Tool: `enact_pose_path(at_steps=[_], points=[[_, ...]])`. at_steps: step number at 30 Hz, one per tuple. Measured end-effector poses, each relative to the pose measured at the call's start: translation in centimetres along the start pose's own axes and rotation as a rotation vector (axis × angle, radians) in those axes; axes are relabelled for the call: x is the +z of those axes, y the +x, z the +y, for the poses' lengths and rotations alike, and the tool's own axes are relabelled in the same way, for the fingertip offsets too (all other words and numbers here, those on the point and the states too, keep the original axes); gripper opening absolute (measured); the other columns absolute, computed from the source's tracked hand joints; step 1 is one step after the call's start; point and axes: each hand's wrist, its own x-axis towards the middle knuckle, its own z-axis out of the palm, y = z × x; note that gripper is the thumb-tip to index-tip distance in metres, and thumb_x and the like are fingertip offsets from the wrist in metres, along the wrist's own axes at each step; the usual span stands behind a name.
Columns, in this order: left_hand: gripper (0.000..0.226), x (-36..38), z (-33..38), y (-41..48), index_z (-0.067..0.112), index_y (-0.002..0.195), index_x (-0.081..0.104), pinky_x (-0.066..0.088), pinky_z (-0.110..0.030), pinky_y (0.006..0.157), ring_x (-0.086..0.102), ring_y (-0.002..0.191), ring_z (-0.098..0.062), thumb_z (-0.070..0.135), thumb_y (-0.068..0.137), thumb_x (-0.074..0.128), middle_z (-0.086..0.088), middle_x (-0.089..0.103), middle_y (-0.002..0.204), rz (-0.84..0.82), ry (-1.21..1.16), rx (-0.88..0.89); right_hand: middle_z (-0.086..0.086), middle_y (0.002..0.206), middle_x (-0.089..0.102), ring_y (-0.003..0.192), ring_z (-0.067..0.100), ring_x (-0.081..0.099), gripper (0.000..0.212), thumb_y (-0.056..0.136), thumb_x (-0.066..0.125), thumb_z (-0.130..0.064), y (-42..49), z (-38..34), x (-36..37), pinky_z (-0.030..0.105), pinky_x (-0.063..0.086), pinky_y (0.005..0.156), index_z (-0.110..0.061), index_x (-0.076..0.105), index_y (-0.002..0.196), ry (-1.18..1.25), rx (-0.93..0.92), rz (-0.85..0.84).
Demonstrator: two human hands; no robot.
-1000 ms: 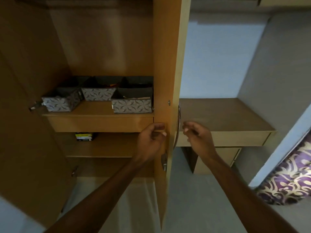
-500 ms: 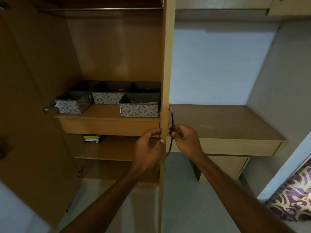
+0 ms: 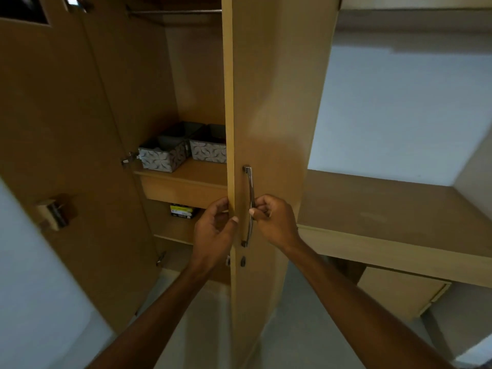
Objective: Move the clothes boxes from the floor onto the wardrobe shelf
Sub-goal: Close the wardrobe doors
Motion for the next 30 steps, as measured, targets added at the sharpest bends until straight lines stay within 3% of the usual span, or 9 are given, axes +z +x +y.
enact_pose_path(at_steps=[5, 10, 15, 20, 26, 28, 30], points=[[0.034, -3.1, -1.7, 4.2, 0.018, 0.124, 0.058, 0.052, -0.014, 0.08, 0.064, 0.099, 0.005, 0.009, 0.092, 0.06, 0.016, 0.067, 0.111, 0.052, 0.01, -0.027, 0.001, 0.068, 0.065, 0.066, 0.018, 0.062, 0.013, 0.082, 0.07, -0.021, 3.4, -1.1, 4.5, 0.036, 0.052, 0.062, -0.013, 0.062, 0.077, -0.021, -0.044, -0.029], [0.039, -5.9, -4.5, 9.4, 0.016, 0.132, 0.055, 0.053, -0.033, 0.091, 0.063, 0.107, -0.005, 0.016, 0.093, 0.059, 0.006, 0.067, 0.118, 0.085, 0.03, -0.08, -0.003, 0.064, 0.064, 0.063, 0.015, 0.061, 0.016, 0.081, 0.072, -0.023, 7.5, -1.8, 8.9, 0.035, 0.052, 0.061, -0.014, 0.06, 0.075, -0.067, -0.066, -0.016], [0.031, -8.2, -6.5, 15.0, 0.026, 0.13, 0.054, 0.048, -0.019, 0.083, 0.057, 0.106, 0.005, 0.025, 0.099, 0.051, 0.025, 0.06, 0.109, 0.07, 0.013, -0.089, -0.004, 0.062, 0.064, 0.06, 0.012, 0.061, 0.017, 0.08, 0.072, -0.025, 12.7, -1.4, 13.3, 0.039, 0.053, 0.061, -0.016, 0.06, 0.072, -0.086, -0.071, -0.001], [0.036, -10.3, -9.3, 21.1, 0.027, 0.124, 0.061, 0.049, -0.028, 0.088, 0.06, 0.109, 0.002, 0.042, 0.101, 0.038, 0.013, 0.067, 0.117, -0.016, 0.011, -0.081, -0.001, 0.063, 0.065, 0.061, 0.014, 0.062, 0.018, 0.082, 0.071, -0.026, 17.8, -1.0, 17.1, 0.037, 0.053, 0.061, -0.016, 0.059, 0.072, -0.107, -0.038, 0.047], [0.038, -11.2, -11.3, 27.6, 0.043, 0.099, 0.063, 0.044, -0.029, 0.083, 0.056, 0.088, 0.012, 0.058, 0.097, 0.028, 0.022, 0.062, 0.098, -0.179, -0.033, -0.157, -0.005, 0.064, 0.066, 0.06, 0.009, 0.062, 0.017, 0.082, 0.07, -0.027, 23.3, -0.4, 20.4, 0.035, 0.053, 0.061, -0.017, 0.06, 0.073, -0.148, 0.021, 0.118], [0.04, -11.3, -11.9, 29.7, 0.044, 0.1, 0.064, 0.046, -0.032, 0.088, 0.057, 0.096, 0.012, 0.061, 0.095, 0.028, 0.022, 0.065, 0.103, -0.21, -0.065, -0.17, -0.004, 0.065, 0.067, 0.061, 0.01, 0.062, 0.015, 0.083, 0.07, -0.026, 25.0, -0.1, 21.3, 0.034, 0.053, 0.061, -0.017, 0.061, 0.074, -0.172, 0.032, 0.149], [0.046, -11.2, -12.5, 31.8, 0.042, 0.104, 0.065, 0.048, -0.042, 0.096, 0.061, 0.107, -0.002, 0.066, 0.09, 0.028, 0.012, 0.068, 0.111, -0.222, -0.093, -0.184, -0.005, 0.066, 0.067, 0.062, 0.011, 0.063, 0.015, 0.083, 0.07, -0.024, 26.6, 0.1, 21.9, 0.033, 0.052, 0.061, -0.017, 0.061, 0.074, -0.185, 0.044, 0.179]])
